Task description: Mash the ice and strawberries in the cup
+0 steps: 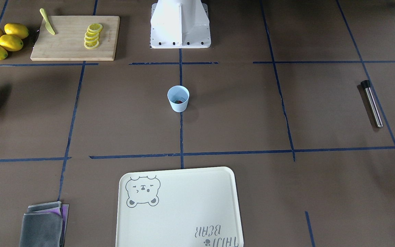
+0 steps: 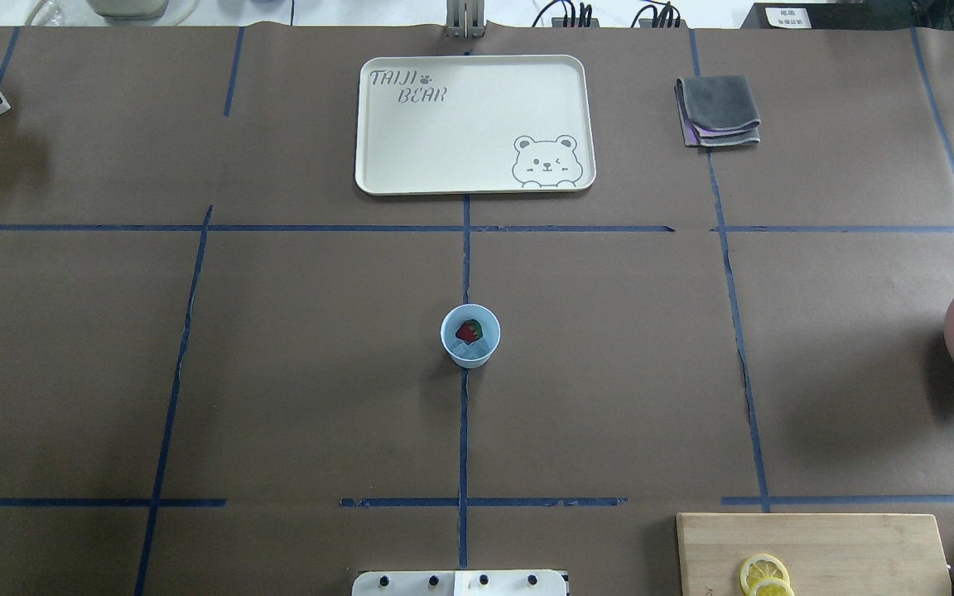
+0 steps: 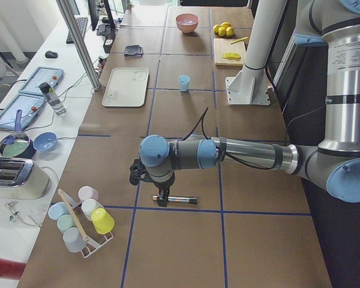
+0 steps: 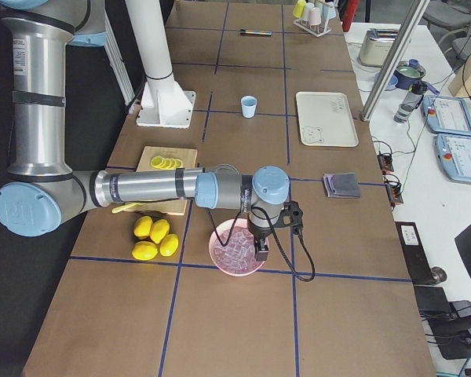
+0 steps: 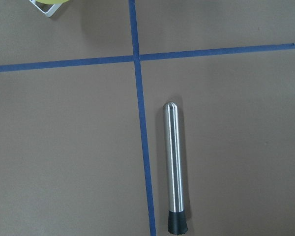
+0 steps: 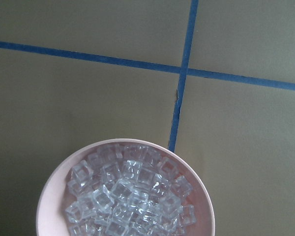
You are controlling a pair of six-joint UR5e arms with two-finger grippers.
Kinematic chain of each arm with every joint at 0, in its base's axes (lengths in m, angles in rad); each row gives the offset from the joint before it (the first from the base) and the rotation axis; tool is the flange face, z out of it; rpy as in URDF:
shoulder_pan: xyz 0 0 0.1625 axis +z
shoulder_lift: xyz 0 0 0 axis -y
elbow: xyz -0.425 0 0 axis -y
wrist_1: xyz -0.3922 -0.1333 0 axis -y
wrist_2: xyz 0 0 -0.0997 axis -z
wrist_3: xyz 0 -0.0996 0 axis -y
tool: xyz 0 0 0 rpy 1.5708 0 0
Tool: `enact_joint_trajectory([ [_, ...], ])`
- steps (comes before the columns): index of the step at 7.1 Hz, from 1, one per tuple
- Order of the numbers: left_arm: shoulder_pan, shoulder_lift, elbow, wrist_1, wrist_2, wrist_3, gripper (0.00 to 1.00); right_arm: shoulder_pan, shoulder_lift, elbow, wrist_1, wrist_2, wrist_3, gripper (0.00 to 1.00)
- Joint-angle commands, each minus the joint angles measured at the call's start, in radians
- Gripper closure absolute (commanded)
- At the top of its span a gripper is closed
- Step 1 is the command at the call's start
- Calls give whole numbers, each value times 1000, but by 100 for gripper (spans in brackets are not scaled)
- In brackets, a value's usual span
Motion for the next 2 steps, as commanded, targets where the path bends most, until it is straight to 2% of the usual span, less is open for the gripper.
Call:
enact_joint_trajectory([
  [1,0,-2,-7,0,0,4,0,0,-1,0,-1,2,0,0],
  [2,1,-2,-7,0,0,4,0,0,-2,-2,-1,2,0,0],
])
